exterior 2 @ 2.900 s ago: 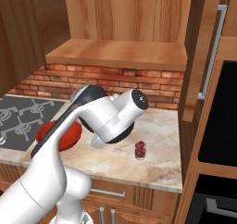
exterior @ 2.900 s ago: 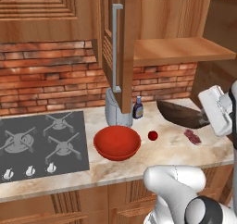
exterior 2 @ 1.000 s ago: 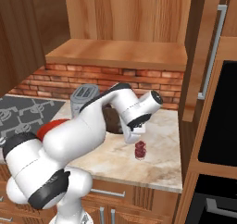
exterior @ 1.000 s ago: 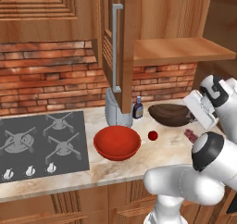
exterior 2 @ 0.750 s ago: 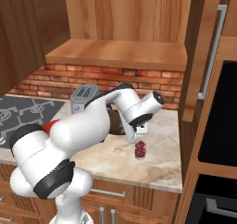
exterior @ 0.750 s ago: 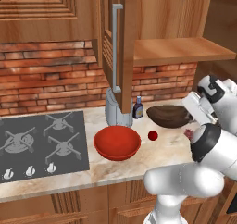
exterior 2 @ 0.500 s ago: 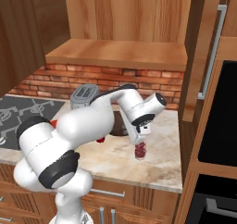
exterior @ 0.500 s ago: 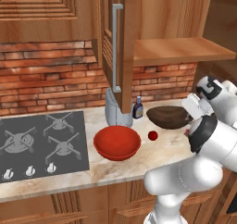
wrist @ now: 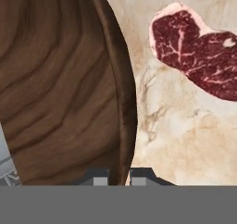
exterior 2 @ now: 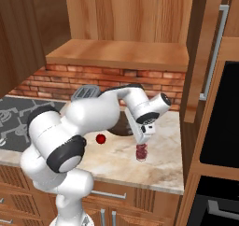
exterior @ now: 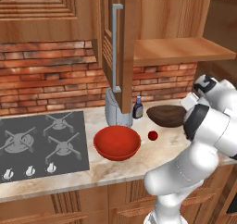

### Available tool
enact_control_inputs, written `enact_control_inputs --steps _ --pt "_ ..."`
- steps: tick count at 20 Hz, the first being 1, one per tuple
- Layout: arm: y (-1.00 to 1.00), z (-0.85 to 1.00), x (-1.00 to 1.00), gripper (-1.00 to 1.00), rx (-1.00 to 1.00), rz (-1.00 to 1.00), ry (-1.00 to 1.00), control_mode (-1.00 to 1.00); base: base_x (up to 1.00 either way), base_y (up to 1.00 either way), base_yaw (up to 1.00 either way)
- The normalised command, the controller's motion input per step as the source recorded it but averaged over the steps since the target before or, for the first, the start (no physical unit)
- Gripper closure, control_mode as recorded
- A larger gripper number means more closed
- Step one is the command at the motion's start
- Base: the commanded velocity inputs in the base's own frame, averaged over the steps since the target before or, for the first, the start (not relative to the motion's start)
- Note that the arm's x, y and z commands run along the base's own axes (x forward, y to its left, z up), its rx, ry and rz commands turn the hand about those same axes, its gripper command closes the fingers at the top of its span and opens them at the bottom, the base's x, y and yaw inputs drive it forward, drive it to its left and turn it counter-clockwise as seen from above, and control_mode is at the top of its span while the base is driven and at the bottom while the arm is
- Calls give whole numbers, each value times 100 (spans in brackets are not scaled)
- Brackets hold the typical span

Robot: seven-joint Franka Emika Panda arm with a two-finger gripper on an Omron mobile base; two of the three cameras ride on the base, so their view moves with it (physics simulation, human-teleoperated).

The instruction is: Pick both bowls and place them on the counter. Then place the apple in one bowl and place the steak in the other bowl.

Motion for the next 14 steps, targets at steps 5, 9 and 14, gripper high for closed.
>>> enact_control_inputs --steps 5,9,14 --pt "0 -28 12 100 0 0 0 -100 0 0 0" --pt "0 -28 19 100 0 0 -1 -100 0 0 0" --pt "0 -25 26 100 0 0 0 -100 0 0 0"
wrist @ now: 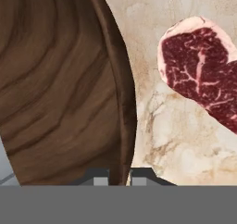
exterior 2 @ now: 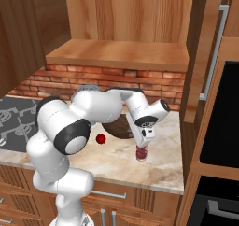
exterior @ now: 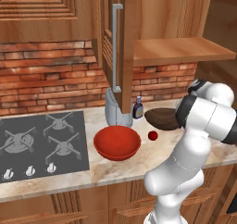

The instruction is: Pick both bowls and place them on the counter. Then place the apple in one bowl and place the steak in the other bowl.

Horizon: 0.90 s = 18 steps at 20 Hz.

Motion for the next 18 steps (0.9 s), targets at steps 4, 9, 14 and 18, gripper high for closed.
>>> enact_control_inputs --steps 4,9,14,18 --pt "-3 -30 26 100 0 0 0 -100 0 0 0" --pt "-3 -27 28 100 -1 0 0 -100 0 0 0" --pt "-3 -7 12 100 0 0 0 -100 0 0 0" --pt "-7 -1 2 100 0 0 0 -100 0 0 0"
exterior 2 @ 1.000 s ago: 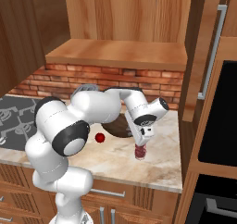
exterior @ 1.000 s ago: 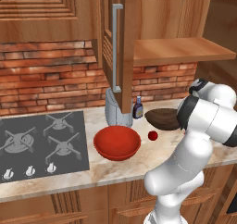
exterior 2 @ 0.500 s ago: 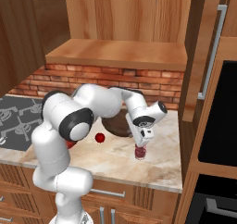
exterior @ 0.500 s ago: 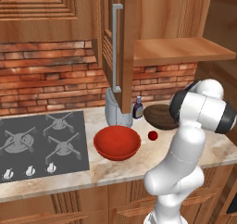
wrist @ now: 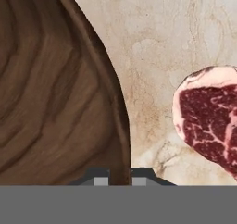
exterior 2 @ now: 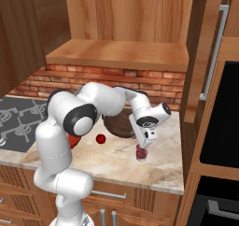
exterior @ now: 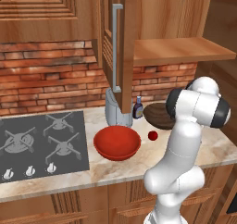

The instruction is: Pick both bowls and place them on the counter. Then place the apple in one bowl and place the steak in the other bowl.

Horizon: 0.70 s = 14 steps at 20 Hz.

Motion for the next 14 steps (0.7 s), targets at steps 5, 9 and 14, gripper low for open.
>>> enact_control_inputs --steps 5,9,14 --pt "-6 0 0 100 -1 0 0 -100 0 0 0" --pt "-1 0 0 -100 -1 0 0 -100 0 0 0" --pt "0 0 -5 -100 0 0 0 -100 0 0 0"
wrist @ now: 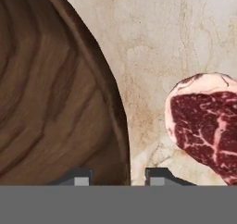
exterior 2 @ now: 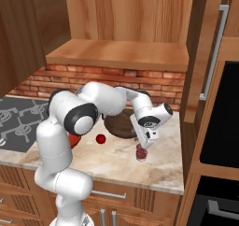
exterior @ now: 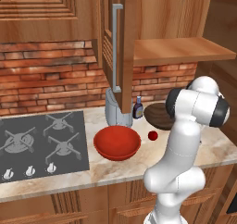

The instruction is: Pick both bowls and place them on the counter. Then place the apple in one bowl and place the steak in the other bowl.

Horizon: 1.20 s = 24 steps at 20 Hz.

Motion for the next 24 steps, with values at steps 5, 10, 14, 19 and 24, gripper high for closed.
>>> enact_control_inputs --steps 5,10,14,19,24 --pt "0 4 -12 -100 0 0 0 -100 0 0 0" --pt "5 16 -13 -100 -7 7 -3 -100 0 0 0" --pt "5 26 -19 -100 -13 12 -12 -100 0 0 0" --pt "6 18 -32 -100 -15 12 -10 -100 0 0 0" --pt "10 2 -40 -100 -16 17 -11 -100 0 0 0"
